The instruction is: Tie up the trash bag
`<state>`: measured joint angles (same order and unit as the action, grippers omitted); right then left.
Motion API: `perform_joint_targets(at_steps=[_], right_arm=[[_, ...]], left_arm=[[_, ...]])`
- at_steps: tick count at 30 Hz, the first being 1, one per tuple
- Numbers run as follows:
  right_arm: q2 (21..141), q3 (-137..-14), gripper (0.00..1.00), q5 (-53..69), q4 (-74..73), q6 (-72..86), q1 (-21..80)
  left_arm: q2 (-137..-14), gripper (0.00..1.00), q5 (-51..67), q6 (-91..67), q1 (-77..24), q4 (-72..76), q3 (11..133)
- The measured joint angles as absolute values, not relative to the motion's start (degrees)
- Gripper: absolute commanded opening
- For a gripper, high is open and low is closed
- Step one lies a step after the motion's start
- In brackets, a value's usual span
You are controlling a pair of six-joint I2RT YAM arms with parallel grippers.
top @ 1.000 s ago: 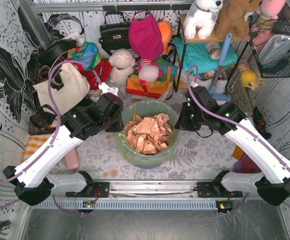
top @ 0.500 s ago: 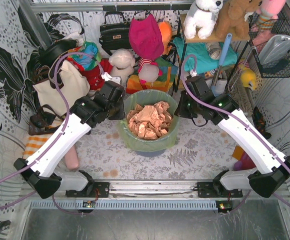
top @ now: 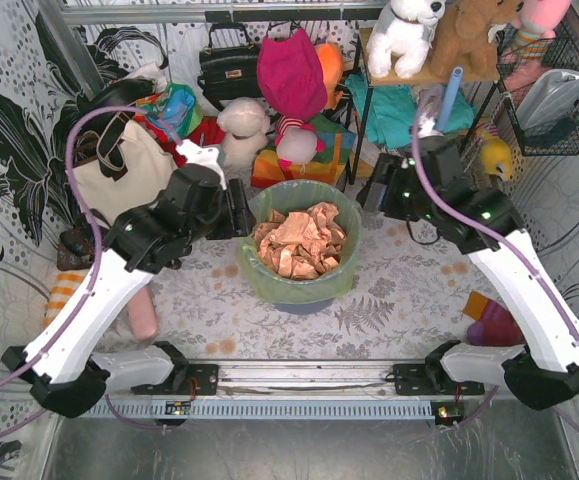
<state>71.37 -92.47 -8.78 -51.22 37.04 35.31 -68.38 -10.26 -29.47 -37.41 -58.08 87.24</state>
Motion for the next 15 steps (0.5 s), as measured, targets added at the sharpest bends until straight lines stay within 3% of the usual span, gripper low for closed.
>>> perform_joint_targets(at_steps=[8,15], right_arm=[[65.8,-90.4,0.65,-7.6,-52.2,33.5,23.5],[65.2,-73.8,0.65,3.8,-46.4,31.8,14.8]], left_arm=[[-54.3,0.69,-17.7,-36.2,-36.9,-56.4,78.1],[-43.0,0.71,-21.1,-44.2,-36.7,-56.4,62.1]])
